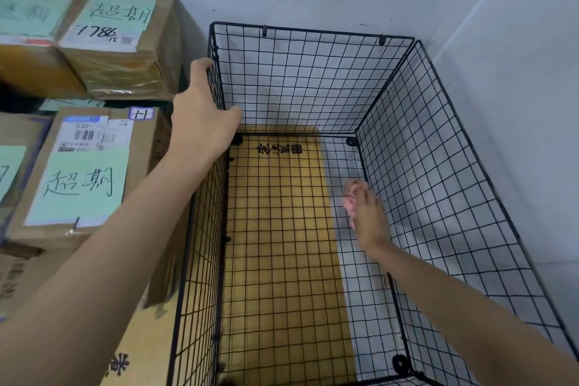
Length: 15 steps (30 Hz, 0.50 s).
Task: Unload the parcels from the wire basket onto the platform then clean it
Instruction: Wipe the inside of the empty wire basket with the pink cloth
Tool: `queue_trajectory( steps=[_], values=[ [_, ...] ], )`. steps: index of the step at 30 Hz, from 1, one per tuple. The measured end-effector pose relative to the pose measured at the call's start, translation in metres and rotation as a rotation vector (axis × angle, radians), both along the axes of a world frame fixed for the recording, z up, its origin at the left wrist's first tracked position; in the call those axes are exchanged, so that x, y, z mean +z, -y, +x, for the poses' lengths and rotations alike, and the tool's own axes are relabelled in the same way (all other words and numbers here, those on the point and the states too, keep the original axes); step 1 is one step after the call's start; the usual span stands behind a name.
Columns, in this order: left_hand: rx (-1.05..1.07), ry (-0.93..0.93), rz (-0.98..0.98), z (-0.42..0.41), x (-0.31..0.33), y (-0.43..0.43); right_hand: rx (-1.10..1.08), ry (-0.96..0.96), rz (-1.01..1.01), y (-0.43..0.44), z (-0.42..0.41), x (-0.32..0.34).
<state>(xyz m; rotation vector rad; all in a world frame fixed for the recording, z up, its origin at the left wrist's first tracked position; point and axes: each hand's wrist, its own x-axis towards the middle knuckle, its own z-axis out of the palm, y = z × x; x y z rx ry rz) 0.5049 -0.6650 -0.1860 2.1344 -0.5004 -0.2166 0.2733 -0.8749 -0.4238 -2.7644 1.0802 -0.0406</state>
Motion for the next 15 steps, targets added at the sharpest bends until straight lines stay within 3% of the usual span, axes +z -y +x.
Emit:
queue_trajectory(
  steps=[5,15],
  values=[
    [-0.001,0.003,-0.008,0.0,0.0,-0.001,-0.162,0.104,0.171,-0.018,0.011,-0.001],
    [-0.003,0.073,0.072,-0.001,0.0,-0.007,0.246,0.313,0.486,-0.184,0.092,0.002]
  ],
)
